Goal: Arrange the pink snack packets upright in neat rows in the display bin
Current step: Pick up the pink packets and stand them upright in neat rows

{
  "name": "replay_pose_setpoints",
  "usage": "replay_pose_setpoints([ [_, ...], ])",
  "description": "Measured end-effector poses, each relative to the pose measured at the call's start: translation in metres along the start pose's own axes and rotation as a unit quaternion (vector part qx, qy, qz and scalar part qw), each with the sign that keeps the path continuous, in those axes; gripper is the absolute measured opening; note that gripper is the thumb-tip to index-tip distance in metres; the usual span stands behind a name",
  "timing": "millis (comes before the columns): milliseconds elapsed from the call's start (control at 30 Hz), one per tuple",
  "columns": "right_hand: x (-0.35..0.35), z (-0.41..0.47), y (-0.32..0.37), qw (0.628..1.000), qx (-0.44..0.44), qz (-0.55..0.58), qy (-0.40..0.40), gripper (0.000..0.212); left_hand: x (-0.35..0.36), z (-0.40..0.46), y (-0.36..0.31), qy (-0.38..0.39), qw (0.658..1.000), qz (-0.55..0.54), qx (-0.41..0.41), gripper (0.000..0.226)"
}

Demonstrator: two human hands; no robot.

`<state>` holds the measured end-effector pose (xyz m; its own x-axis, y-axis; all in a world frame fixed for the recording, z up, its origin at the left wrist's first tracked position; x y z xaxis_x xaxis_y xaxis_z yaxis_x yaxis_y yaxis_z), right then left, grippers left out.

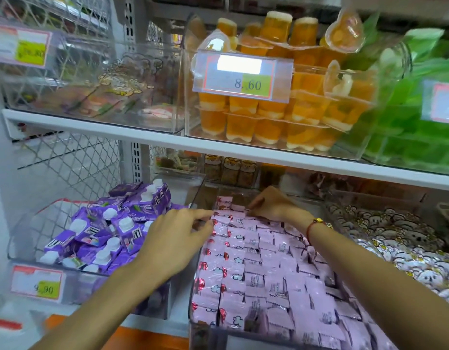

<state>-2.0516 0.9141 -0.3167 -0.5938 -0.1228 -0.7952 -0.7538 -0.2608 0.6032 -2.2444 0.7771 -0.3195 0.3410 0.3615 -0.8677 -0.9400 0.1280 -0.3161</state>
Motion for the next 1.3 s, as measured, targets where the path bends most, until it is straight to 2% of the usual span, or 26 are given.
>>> replay_pose_setpoints([
  [133,0.001,-0.004,0.001,0.999,0.004,0.007,0.040,0.014,-0.001,-0.001,-0.001,-0.003,1.000,0.001,0.004,0.030],
  [233,0.002,-0.005,0.000,1.000,-0.008,0.001,0.019,0.015,-0.001,0.000,-0.001,-0.008,1.000,0.001,0.004,0.030],
  [333,0.006,-0.007,-0.004,0.999,-0.012,-0.002,-0.030,0.017,0.000,0.000,0.000,-0.009,1.000,0.001,0.008,0.031],
  [433,0.005,-0.009,-0.001,0.987,-0.043,0.026,-0.153,0.016,0.000,0.000,0.001,-0.012,1.000,0.001,0.007,0.029],
  [533,-0.010,-0.019,0.008,0.932,-0.041,0.207,-0.295,0.016,0.000,0.000,0.001,-0.023,1.000,0.004,0.000,0.028],
  [633,-0.020,-0.045,0.015,0.833,0.004,0.416,-0.363,0.012,0.000,0.001,0.000,-0.023,1.000,0.007,-0.006,0.029],
  [700,-0.020,-0.067,0.015,0.782,0.056,0.508,-0.358,0.016,0.000,0.001,-0.001,-0.026,1.000,0.001,-0.005,0.029],
  [733,-0.019,-0.078,0.015,0.770,0.075,0.532,-0.345,0.021,-0.002,0.001,-0.003,-0.036,0.999,-0.010,-0.005,0.029],
  [800,-0.016,-0.098,0.018,0.765,0.086,0.566,-0.296,0.025,-0.005,-0.002,-0.009,-0.080,0.996,-0.035,0.016,0.035],
  [833,-0.014,-0.107,0.022,0.760,0.084,0.588,-0.265,0.026,-0.006,-0.004,-0.016,-0.095,0.993,-0.049,0.044,0.046],
  [900,-0.007,-0.121,0.030,0.743,0.078,0.631,-0.206,0.025,-0.008,-0.012,-0.033,-0.080,0.986,-0.090,0.116,0.066],
  [933,-0.004,-0.125,0.033,0.734,0.076,0.651,-0.181,0.025,-0.008,-0.016,-0.041,-0.064,0.981,-0.106,0.147,0.068],
  [1033,0.002,-0.133,0.039,0.700,0.083,0.701,-0.114,0.021,-0.007,-0.021,-0.045,-0.087,0.972,-0.125,0.182,0.049],
  [1067,0.002,-0.134,0.041,0.698,0.087,0.704,-0.094,0.019,-0.008,-0.020,-0.044,-0.090,0.972,-0.149,0.159,0.042],
  [1100,0.000,-0.134,0.040,0.716,0.085,0.688,-0.084,0.020,-0.009,-0.017,-0.040,-0.079,0.971,-0.189,0.119,0.037],
  [1133,-0.002,-0.134,0.037,0.761,0.073,0.640,-0.084,0.023,-0.009,-0.014,-0.038,-0.050,0.967,-0.242,0.068,0.030],
  [1200,-0.009,-0.134,0.034,0.874,0.009,0.477,-0.087,0.043,-0.010,-0.008,-0.032,0.016,0.934,-0.357,-0.024,0.018],
  [1233,-0.011,-0.136,0.036,0.908,-0.041,0.410,-0.075,0.054,-0.010,-0.006,-0.031,0.049,0.912,-0.403,-0.054,0.014],
  [1300,-0.008,-0.140,0.043,0.933,-0.130,0.335,-0.029,0.063,-0.013,-0.006,-0.032,0.107,0.884,-0.450,-0.071,0.018],
])
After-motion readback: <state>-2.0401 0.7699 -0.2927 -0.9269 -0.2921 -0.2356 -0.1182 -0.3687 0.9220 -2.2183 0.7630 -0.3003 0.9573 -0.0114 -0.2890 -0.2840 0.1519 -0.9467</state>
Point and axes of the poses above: each hand's wrist, its own z-axis towards the middle knuckle, its own x-axis out of the palm, y = z × x, the point moved 3 cm from there along z, towards the middle knuckle, and after that the axes turned 15 degrees about z, right-handed, at the moved point
